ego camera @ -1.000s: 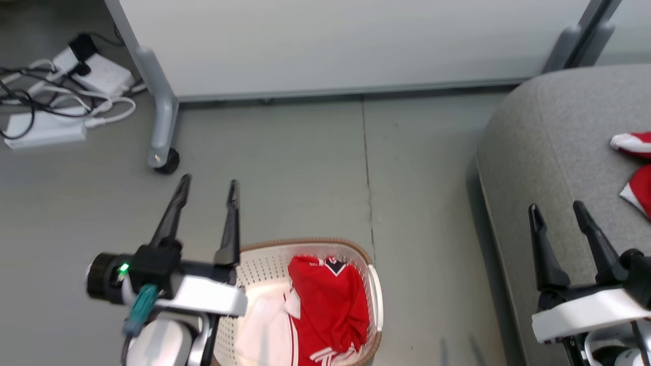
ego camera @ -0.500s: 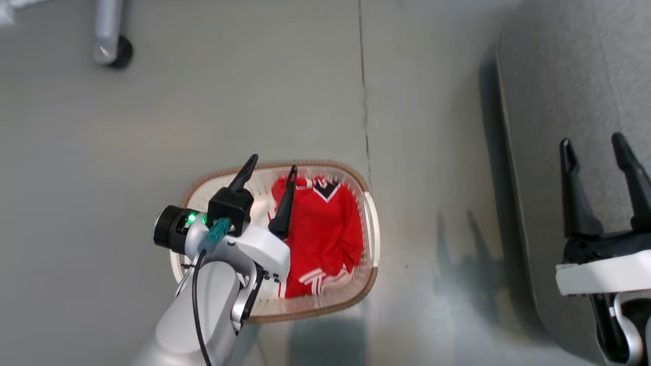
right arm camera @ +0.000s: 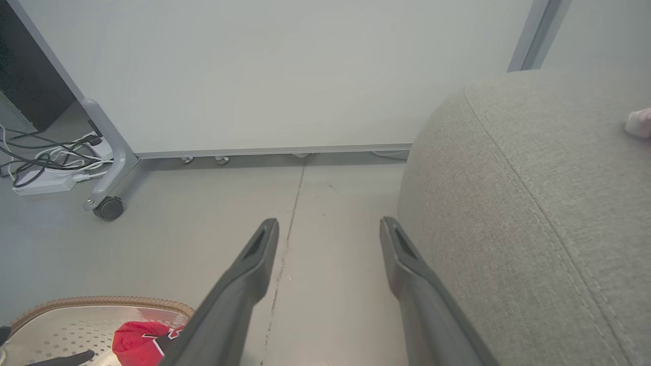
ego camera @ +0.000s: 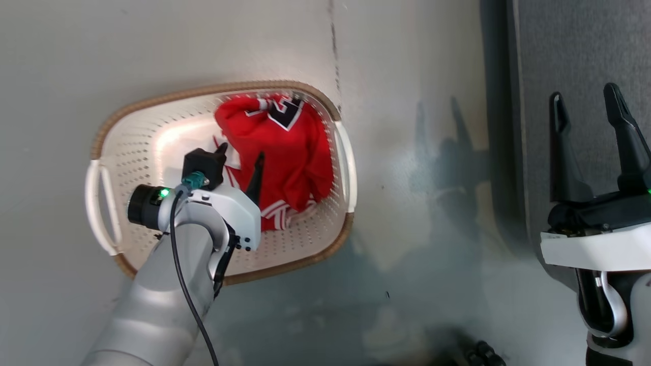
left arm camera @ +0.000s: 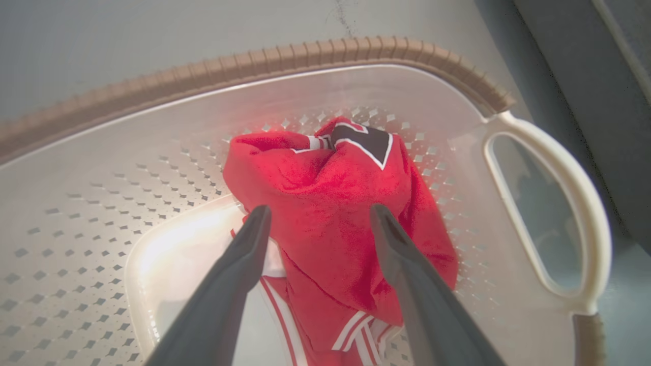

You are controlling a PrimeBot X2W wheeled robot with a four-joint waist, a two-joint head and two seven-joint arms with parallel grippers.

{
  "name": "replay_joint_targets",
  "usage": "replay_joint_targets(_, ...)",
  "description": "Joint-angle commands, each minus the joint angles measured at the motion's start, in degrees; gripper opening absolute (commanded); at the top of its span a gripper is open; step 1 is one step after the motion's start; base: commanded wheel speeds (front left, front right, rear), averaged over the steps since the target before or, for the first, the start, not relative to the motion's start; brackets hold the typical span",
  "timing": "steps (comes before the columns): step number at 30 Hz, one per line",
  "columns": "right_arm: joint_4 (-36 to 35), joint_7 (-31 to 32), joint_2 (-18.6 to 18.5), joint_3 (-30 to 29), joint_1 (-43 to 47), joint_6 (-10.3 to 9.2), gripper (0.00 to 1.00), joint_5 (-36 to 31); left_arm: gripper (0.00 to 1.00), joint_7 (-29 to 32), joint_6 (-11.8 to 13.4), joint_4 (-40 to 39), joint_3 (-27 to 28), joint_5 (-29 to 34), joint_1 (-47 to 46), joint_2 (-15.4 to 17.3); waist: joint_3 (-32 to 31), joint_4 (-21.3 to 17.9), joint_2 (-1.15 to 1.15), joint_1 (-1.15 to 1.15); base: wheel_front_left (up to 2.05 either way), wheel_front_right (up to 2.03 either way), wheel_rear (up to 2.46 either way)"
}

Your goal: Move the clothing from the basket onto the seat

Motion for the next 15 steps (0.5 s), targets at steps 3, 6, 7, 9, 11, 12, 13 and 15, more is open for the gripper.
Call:
replay_joint_targets(3, 0.85, -1.59, 0.18, 1.07, -1.72, 0.01, 1.00, 0.78, 1.00, 1.24, -0.92, 4.08, -0.67, -1.58, -3.35, 0.37, 5.30, -4.07, 0.00, 0.00, 0.00, 0.00, 0.00)
replay_joint_targets(6, 1.46, -2.61, 0.30, 2.28, -2.42, 0.01, 1.00, 1.26, 1.00, 2.68, -1.36, 8.21, -0.86, -2.42, -5.74, 0.39, 6.94, -5.25, 0.00, 0.00, 0.00, 0.00, 0.00)
replay_joint_targets(7, 1.57, -3.05, 0.33, 2.53, -2.65, 0.01, 1.00, 1.30, 1.00, 2.78, -1.50, 9.40, -0.75, -2.79, -6.54, 0.36, 7.39, -5.59, 0.00, 0.00, 0.00, 0.00, 0.00)
replay_joint_targets(9, 2.03, -3.71, 0.35, 3.20, -2.94, 0.01, 1.00, 1.71, 1.00, 3.44, -1.77, 11.44, -0.73, -2.95, -7.75, 0.37, 8.24, -6.23, 0.00, 0.00, 0.00, 0.00, 0.00)
replay_joint_targets(11, 2.64, -4.35, 0.37, 3.68, -3.19, 0.01, 1.00, 1.90, 1.00, 3.90, -1.88, 12.71, -0.38, -3.58, -8.66, 0.51, 8.75, -6.70, 0.00, 0.00, 0.00, 0.00, 0.00)
replay_joint_targets(12, 2.96, -4.67, 0.39, 3.87, -3.34, 0.01, 1.00, 2.01, 1.00, 4.00, -2.01, 13.24, -0.26, -3.68, -8.99, 0.71, 8.97, -6.92, 0.00, 0.00, 0.00, 0.00, 0.00)
replay_joint_targets(13, 3.19, -4.82, 0.42, 4.09, -3.54, 0.01, 1.00, 2.14, 1.00, 4.46, -1.97, 13.65, -0.13, -3.98, -9.39, 0.92, 9.17, -7.14, 0.00, 0.00, 0.00, 0.00, 0.00)
replay_joint_targets(15, 3.66, -5.30, 0.43, 4.16, -3.64, 0.01, 1.00, 2.28, 0.49, 4.87, -2.15, 14.10, 0.21, -4.54, -9.77, 1.13, 9.31, -7.40, 0.00, 0.00, 0.00, 0.00, 0.00)
